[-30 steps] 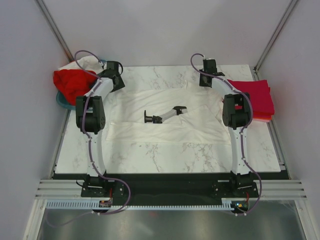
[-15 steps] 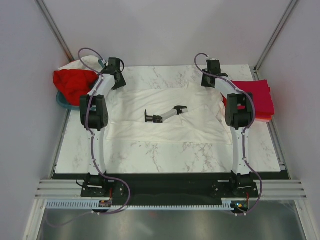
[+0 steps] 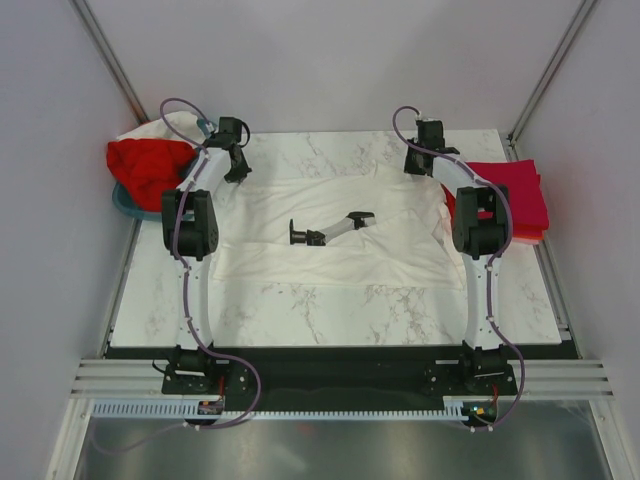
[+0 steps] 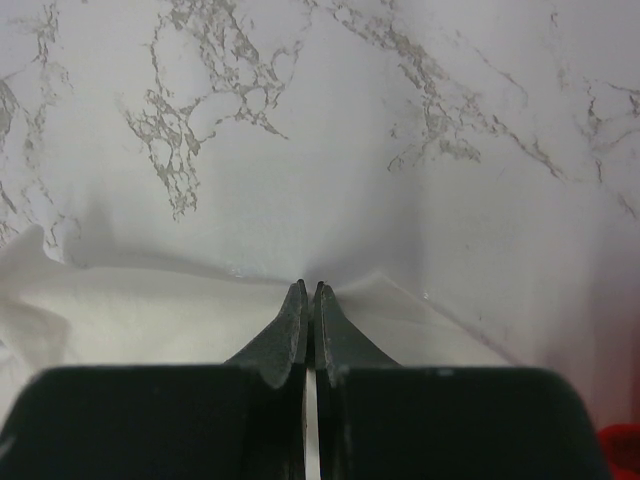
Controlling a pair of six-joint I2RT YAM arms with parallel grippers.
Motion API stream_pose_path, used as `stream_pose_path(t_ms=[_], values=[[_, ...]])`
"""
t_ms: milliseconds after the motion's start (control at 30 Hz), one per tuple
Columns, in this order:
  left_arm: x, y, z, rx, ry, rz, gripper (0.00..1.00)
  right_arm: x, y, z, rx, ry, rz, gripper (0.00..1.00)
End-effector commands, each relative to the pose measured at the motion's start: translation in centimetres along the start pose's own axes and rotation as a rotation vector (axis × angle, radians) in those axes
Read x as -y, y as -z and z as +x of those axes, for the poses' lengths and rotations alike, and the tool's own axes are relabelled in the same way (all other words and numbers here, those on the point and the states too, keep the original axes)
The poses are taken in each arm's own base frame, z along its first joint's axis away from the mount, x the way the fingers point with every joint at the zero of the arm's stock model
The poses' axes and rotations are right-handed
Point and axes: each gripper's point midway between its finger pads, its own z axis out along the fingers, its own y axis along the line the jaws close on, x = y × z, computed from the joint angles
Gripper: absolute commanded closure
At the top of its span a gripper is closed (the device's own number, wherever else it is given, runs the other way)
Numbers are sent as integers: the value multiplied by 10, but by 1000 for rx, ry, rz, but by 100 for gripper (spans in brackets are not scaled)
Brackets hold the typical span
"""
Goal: Fold and stack the t-shirts
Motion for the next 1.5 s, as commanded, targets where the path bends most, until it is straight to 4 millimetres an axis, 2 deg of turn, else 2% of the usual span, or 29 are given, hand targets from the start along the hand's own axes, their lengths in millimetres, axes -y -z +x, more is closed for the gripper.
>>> stream_pose_path(t_ms=[0, 133, 300, 433, 500, 533, 567, 600, 633, 667, 700, 733, 800, 833, 900, 967, 1000, 1067, 1133, 1267, 1300, 1367, 1467], values=[[-8, 12, -23, 63, -20, -47, 98, -1, 19, -15, 21, -19, -5, 100], [-10, 22, -34, 99, -20, -56, 98, -4, 30, -30, 56, -39, -16, 100], [-12, 29, -36, 112, -31, -77, 98, -10, 46, -48, 92, -58, -36, 100], [-16, 33, -33, 115, -13, -88, 98, -11, 59, -49, 99, -62, -43, 100], [-13, 40, -38, 135, 8, -68, 98, -13, 68, -56, 118, -62, -48, 100], [-14, 39, -31, 124, 5, -64, 98, -12, 69, -50, 109, -62, -46, 100], [-9, 47, -41, 164, 16, -35, 98, -11, 72, -53, 118, -63, -47, 100], [-8, 49, -42, 173, 16, -25, 98, -12, 78, -58, 132, -63, -51, 100], [-9, 47, -36, 167, 13, -22, 98, -12, 79, -54, 124, -66, -50, 100], [-5, 55, -44, 201, 24, 6, 98, -13, 82, -53, 125, -65, -50, 100], [-3, 56, -45, 209, 27, 18, 98, -13, 87, -57, 134, -66, -53, 100], [-4, 54, -40, 204, 25, 23, 98, -11, 88, -51, 124, -69, -49, 100], [-1, 62, -47, 234, 39, 44, 98, -13, 98, -57, 146, -80, -57, 100], [-2, 60, -42, 228, 40, 42, 98, -15, 98, -47, 122, -81, -75, 100], [-1, 66, -47, 252, 47, 54, 98, -15, 107, -50, 137, -90, -78, 100], [-4, 66, -42, 249, 50, 52, 98, -14, 111, -42, 125, -98, -75, 100], [-3, 67, -43, 258, 52, 57, 98, -15, 119, -46, 140, -99, -78, 100], [-4, 73, -41, 266, 56, 62, 98, -13, 122, -38, 129, -109, -72, 100], [-7, 73, -36, 269, 55, 63, 98, -13, 129, -37, 131, -113, -71, 100], [-10, 89, -36, 302, 56, 55, 98, -11, 139, -31, 126, -128, -68, 100], [-14, 90, -30, 298, 53, 42, 98, -11, 143, -28, 123, -130, -70, 100], [-16, 101, -34, 332, 55, 38, 98, -11, 146, -26, 121, -139, -69, 100], [-23, 105, -27, 343, 53, 15, 98, -9, 154, -18, 112, -157, -66, 100]])
